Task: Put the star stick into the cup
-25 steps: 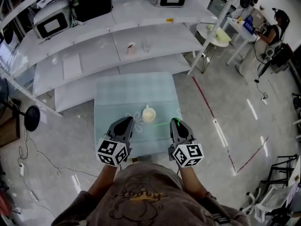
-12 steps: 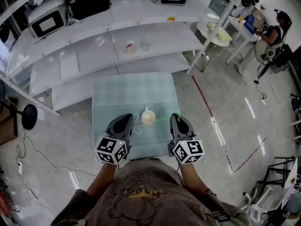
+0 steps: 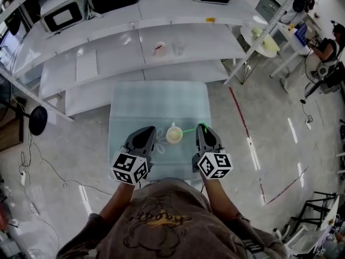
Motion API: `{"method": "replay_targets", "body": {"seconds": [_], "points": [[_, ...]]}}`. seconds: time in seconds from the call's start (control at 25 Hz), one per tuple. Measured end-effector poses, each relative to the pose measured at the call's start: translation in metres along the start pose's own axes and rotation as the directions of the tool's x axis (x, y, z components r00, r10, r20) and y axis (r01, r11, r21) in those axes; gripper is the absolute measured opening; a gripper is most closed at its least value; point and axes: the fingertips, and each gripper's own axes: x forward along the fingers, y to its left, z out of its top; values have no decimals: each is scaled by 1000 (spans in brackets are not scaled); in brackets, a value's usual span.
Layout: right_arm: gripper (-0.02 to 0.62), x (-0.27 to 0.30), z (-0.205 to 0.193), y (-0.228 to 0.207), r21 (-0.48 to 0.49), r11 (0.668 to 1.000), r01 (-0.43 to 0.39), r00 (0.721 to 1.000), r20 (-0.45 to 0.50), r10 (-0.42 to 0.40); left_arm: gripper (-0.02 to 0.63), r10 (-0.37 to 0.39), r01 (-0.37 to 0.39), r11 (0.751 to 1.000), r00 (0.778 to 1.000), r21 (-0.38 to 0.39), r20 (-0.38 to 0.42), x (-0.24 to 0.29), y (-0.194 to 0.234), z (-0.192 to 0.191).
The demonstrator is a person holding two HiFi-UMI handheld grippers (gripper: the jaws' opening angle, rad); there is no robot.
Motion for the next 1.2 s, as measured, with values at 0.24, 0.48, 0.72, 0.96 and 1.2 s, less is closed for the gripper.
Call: {"method": "replay_targets", "body": {"seconds": [0.24, 0.48, 0.72, 0.96, 1.2], "points": [[18, 22, -37, -10, 43, 999, 13, 998, -55, -11, 21, 36, -36, 999, 999, 4, -9, -3, 10, -2], [18, 37, -73, -17, 86, 996, 18, 996, -92, -10, 21, 65, -65, 998, 998, 3, -27, -7, 18, -10], [18, 47, -98, -23, 103, 994, 39, 994, -109, -28, 21, 86, -86, 996, 996, 1, -39, -14, 21, -14], [18, 54, -112, -33, 162, 984, 75, 993, -98, -60, 21, 109, -109, 994, 993, 3, -47, -20, 24, -17], [18, 55, -127, -37, 210, 974, 86, 994, -91, -68, 21, 129, -129, 992, 990, 5, -57, -26, 26, -21]]}}
